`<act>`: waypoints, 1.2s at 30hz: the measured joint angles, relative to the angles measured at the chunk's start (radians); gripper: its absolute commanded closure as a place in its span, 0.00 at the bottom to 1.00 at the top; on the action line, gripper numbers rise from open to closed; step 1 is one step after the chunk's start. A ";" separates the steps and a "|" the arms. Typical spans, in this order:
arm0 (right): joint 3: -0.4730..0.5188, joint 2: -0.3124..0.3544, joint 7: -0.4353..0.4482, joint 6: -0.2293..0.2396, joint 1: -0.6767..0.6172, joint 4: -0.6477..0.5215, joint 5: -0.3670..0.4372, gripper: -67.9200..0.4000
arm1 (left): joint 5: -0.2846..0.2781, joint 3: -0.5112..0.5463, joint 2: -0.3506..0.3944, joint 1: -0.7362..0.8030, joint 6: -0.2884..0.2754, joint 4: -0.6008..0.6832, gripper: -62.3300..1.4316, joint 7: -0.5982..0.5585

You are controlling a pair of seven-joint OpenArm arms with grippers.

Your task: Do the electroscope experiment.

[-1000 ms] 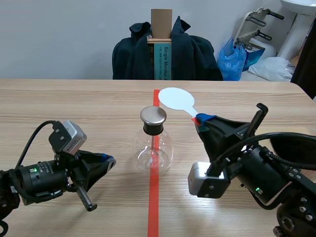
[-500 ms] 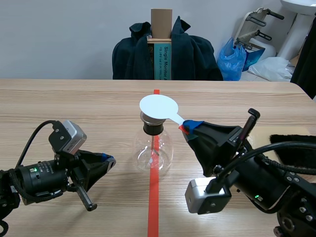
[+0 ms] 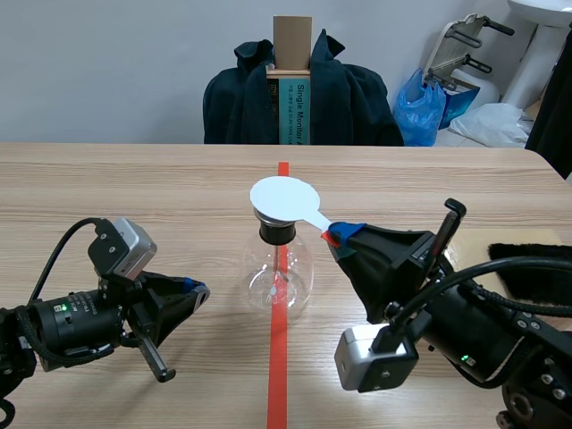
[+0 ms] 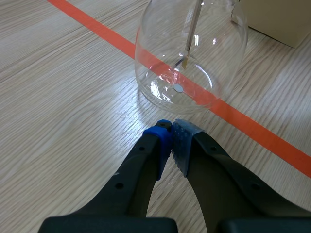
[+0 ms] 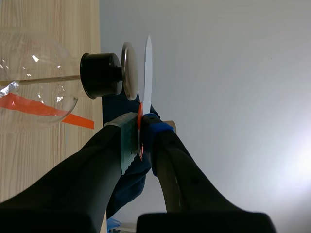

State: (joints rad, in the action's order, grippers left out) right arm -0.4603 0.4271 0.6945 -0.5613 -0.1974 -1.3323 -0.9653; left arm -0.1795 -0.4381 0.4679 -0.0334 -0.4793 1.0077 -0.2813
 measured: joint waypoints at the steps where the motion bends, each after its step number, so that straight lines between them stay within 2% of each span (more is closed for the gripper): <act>1: 0.000 0.000 0.000 0.000 0.000 0.000 0.000 0.98 | 0.000 0.000 0.000 0.000 0.000 0.000 0.95 0.000; 4: 0.000 0.000 -0.029 0.000 0.000 0.000 0.000 0.98 | 0.000 0.000 0.000 0.000 0.000 0.000 0.95 0.000; 14: 0.000 0.000 -0.243 0.000 0.000 0.000 -0.004 0.98 | 0.000 0.000 0.000 0.000 0.000 0.000 0.95 0.000; 22: 0.000 0.000 -0.335 0.000 0.000 0.000 -0.023 0.98 | 0.000 0.000 0.000 0.000 0.000 0.000 0.95 0.000; 31: 0.000 0.000 -0.357 0.000 0.000 0.000 -0.030 0.98 | 0.000 0.000 0.000 0.000 0.000 0.000 0.95 0.000; 36: 0.000 0.000 -0.301 0.000 0.000 0.000 -0.041 0.98 | 0.000 0.000 0.000 0.000 0.000 0.000 0.95 0.000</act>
State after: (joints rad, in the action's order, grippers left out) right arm -0.4603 0.4271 0.3931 -0.5613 -0.1974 -1.3323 -1.0061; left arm -0.1795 -0.4381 0.4679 -0.0334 -0.4793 1.0077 -0.2813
